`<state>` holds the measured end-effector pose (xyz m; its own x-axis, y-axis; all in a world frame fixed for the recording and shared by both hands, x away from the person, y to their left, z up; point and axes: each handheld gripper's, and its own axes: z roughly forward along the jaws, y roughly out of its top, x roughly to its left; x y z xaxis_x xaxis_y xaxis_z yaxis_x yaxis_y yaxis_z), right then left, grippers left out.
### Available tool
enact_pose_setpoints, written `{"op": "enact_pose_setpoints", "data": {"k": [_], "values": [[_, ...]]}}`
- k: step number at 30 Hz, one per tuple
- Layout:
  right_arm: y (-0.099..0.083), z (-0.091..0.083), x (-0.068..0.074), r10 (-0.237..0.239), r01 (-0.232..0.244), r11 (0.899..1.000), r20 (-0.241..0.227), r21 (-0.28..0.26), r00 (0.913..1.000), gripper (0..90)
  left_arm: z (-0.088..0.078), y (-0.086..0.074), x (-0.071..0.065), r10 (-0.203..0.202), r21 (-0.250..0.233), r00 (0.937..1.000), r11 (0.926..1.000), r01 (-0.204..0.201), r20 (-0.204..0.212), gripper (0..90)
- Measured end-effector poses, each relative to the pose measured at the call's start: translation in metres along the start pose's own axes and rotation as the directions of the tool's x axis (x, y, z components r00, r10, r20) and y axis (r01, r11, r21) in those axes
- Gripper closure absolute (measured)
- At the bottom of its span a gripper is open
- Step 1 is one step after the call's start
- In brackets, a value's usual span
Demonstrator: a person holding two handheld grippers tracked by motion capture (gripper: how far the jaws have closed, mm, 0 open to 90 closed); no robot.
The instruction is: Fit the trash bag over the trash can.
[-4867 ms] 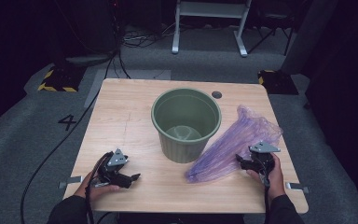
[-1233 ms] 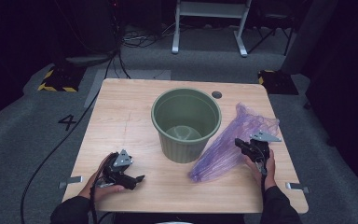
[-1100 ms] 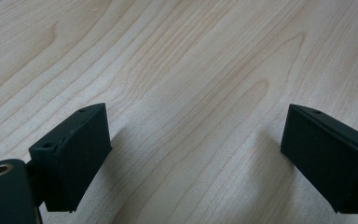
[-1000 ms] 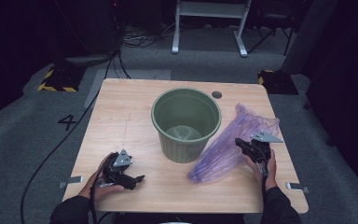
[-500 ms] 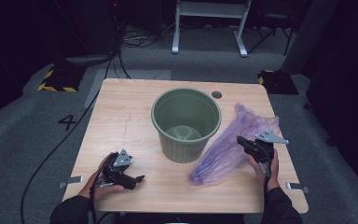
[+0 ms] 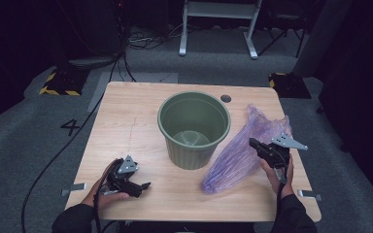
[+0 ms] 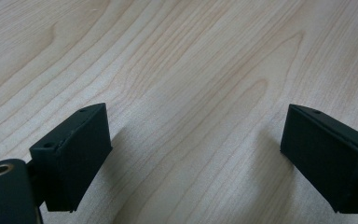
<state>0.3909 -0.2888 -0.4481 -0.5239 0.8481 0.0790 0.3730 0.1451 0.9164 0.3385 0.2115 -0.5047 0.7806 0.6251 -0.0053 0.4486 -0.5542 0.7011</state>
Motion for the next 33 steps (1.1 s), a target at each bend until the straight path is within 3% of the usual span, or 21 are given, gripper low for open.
{"op": "enact_pose_setpoints", "data": {"k": [8, 20, 29, 33], "values": [[0.008, -0.004, 0.000, 0.000, 0.000, 1.000, -0.006, -0.026, 1.0000, 90.0, 0.000, 0.000, -0.001, -0.005, 0.000, 1.0000, 1.0000, 0.005, -0.004, 8.0], [0.024, -0.014, 0.003, -0.019, 0.018, 0.997, -0.009, -0.073, 0.9998, 90.0, 0.004, 0.004, 0.000, 0.019, 0.004, 0.9997, 0.9998, -0.019, 0.013, 7.8], [0.046, -0.025, 0.008, -0.042, 0.039, 0.993, -0.017, -0.115, 0.9990, 90.0, 0.004, 0.007, 0.001, 0.017, 0.016, 0.9997, 0.9997, -0.017, 0.019, 8.3], [0.057, -0.029, 0.013, -0.064, 0.061, 0.989, -0.020, -0.132, 0.9978, 90.0, 0.003, 0.007, 0.001, 0.013, 0.008, 0.9997, 0.9999, -0.013, 0.022, 15.0]]}}
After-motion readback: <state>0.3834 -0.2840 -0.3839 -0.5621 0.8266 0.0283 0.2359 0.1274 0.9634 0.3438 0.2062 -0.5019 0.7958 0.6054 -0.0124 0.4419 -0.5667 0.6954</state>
